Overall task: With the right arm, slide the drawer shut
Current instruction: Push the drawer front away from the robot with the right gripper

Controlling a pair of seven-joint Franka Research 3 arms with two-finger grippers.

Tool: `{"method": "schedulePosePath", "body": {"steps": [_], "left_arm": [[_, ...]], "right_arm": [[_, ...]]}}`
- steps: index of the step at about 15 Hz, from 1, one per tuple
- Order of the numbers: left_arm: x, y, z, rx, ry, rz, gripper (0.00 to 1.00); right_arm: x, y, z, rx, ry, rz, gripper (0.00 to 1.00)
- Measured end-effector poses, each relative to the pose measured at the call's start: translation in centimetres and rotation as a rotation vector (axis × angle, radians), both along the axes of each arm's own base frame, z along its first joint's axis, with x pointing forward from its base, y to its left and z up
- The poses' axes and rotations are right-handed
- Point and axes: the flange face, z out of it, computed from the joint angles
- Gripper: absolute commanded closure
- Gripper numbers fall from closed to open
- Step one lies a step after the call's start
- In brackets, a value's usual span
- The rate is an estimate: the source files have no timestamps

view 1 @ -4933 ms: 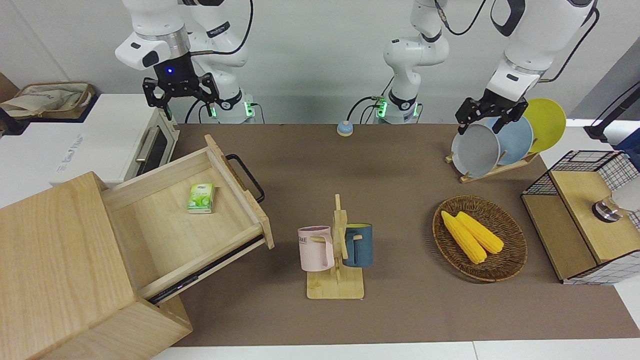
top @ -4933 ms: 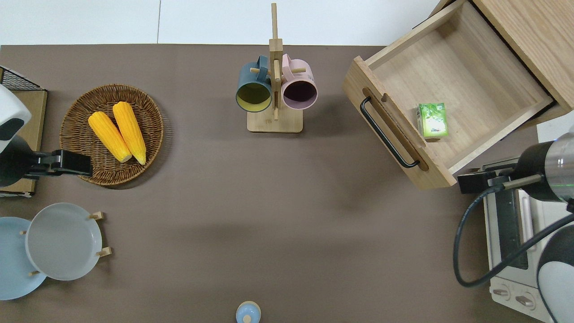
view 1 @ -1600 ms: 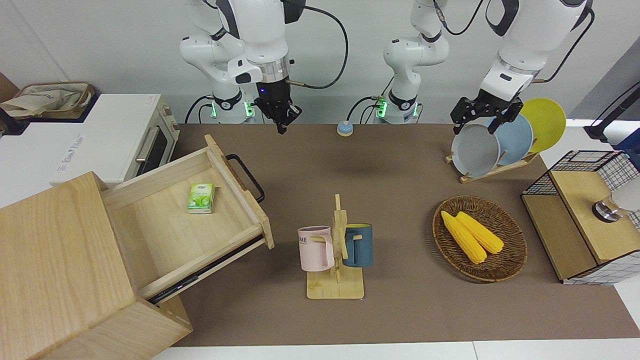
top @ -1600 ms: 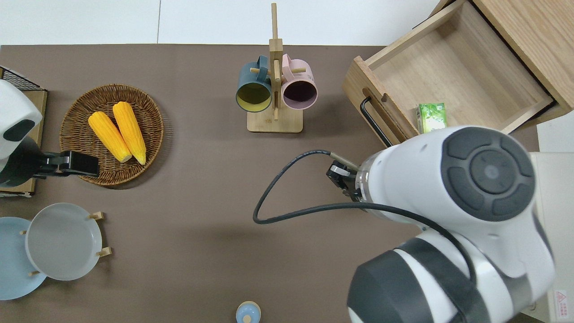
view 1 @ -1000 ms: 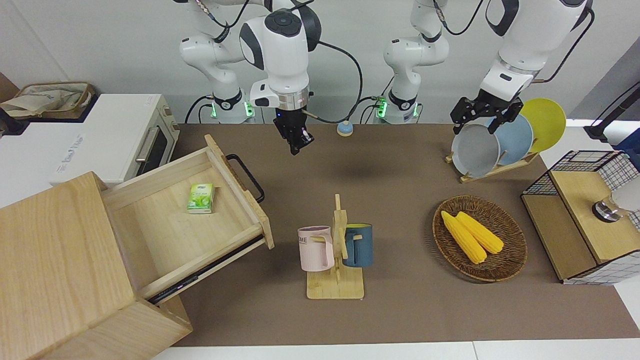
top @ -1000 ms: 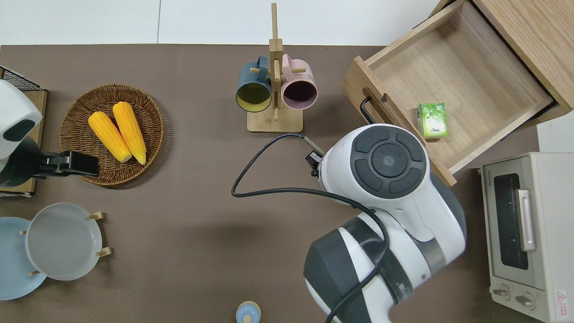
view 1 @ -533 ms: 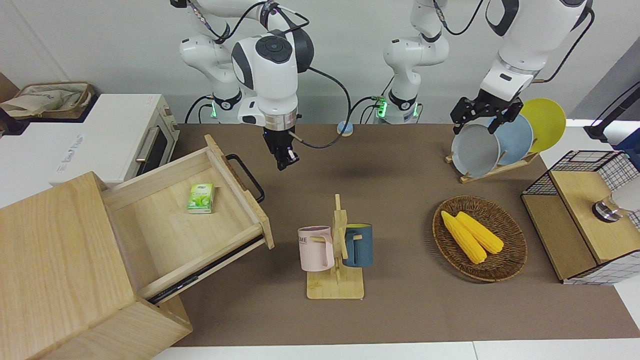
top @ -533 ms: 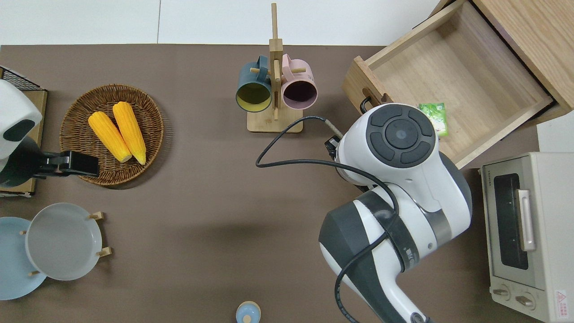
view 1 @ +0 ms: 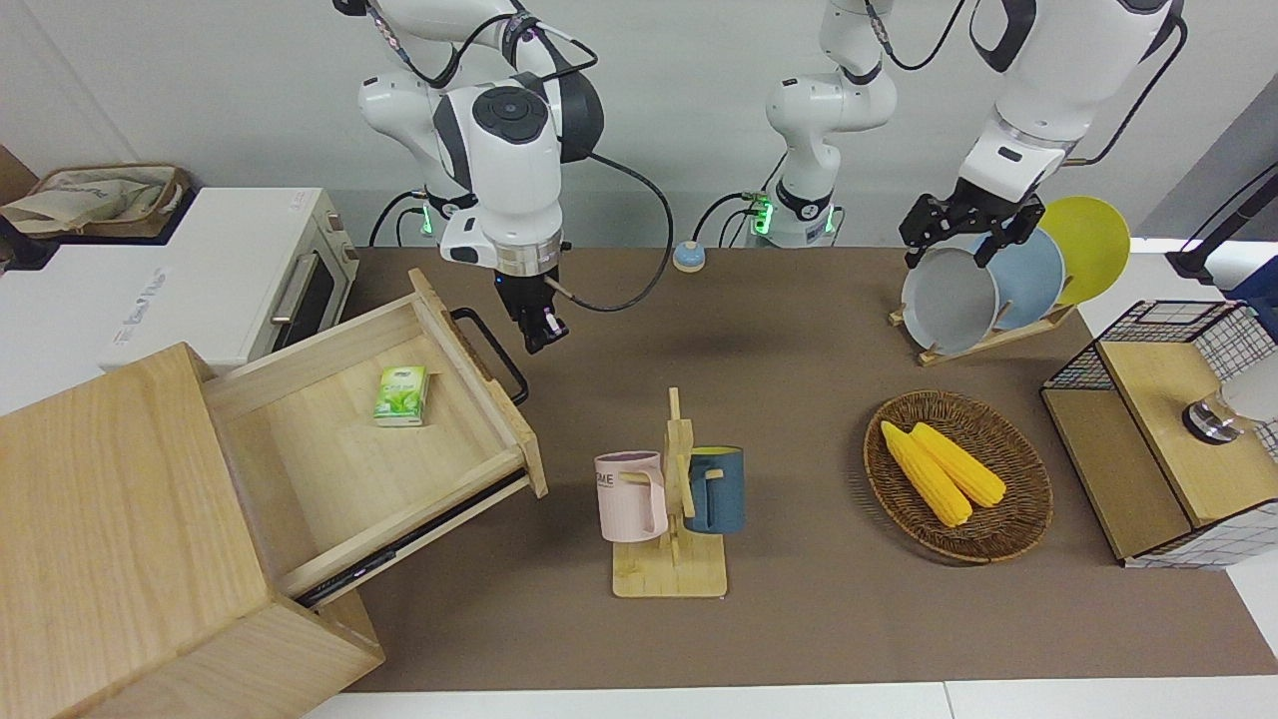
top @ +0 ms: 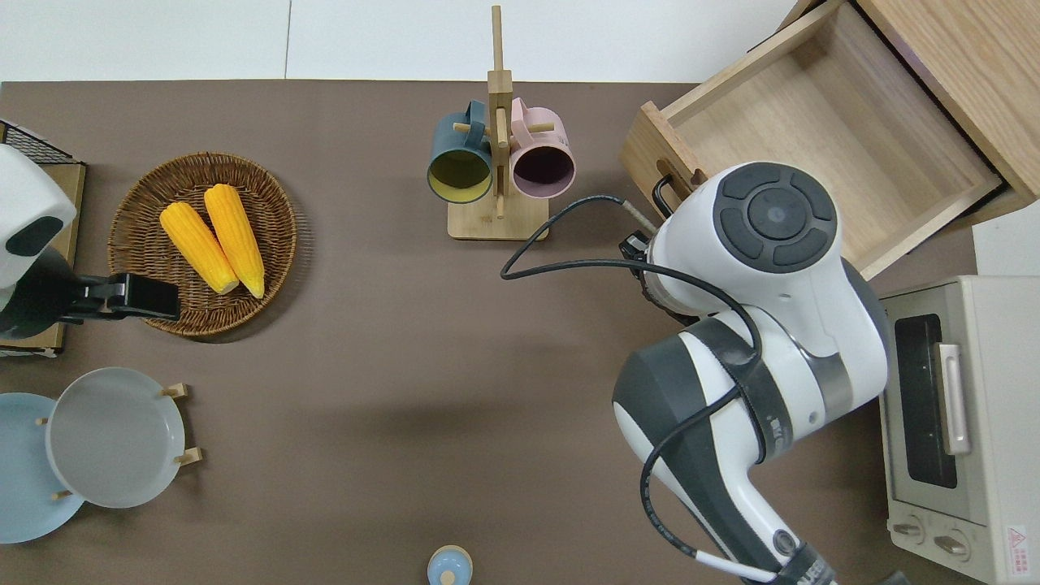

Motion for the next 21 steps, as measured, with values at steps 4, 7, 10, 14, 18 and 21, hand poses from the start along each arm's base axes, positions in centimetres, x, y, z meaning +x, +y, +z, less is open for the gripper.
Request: {"method": "schedulePosePath", "body": {"steps": [4,7,10,14,18,21], "left_arm": [[0.0,0.0,0.0,0.0,0.0,0.0,0.0],[0.0,0.0,0.0,0.0,0.0,0.0,0.0],[0.0,0.0,0.0,0.0,0.0,0.0,0.0],[0.0,0.0,0.0,0.0,0.0,0.0,0.0],[0.0,0.0,0.0,0.0,0.0,0.0,0.0],[0.0,0.0,0.0,0.0,0.0,0.0,0.0]], "right_arm": [[0.9,-1.2,-0.2,-0.003,-0.002,0.007,1.0],[1.6,-1.8,-0.5,-0.004,0.0,-0.001,1.0],[2.4,-3.0,-1.0,-0.008,0.002,-0.002,1.0],[3.8,-4.8,-0.9,-0.008,-0.006,-0.004,1.0],[5.1,-6.9,-0.8,-0.014,-0.014,0.001,1.0],[5.9,-8.5,-0.9,-0.018,-0.017,0.001,1.0]]}}
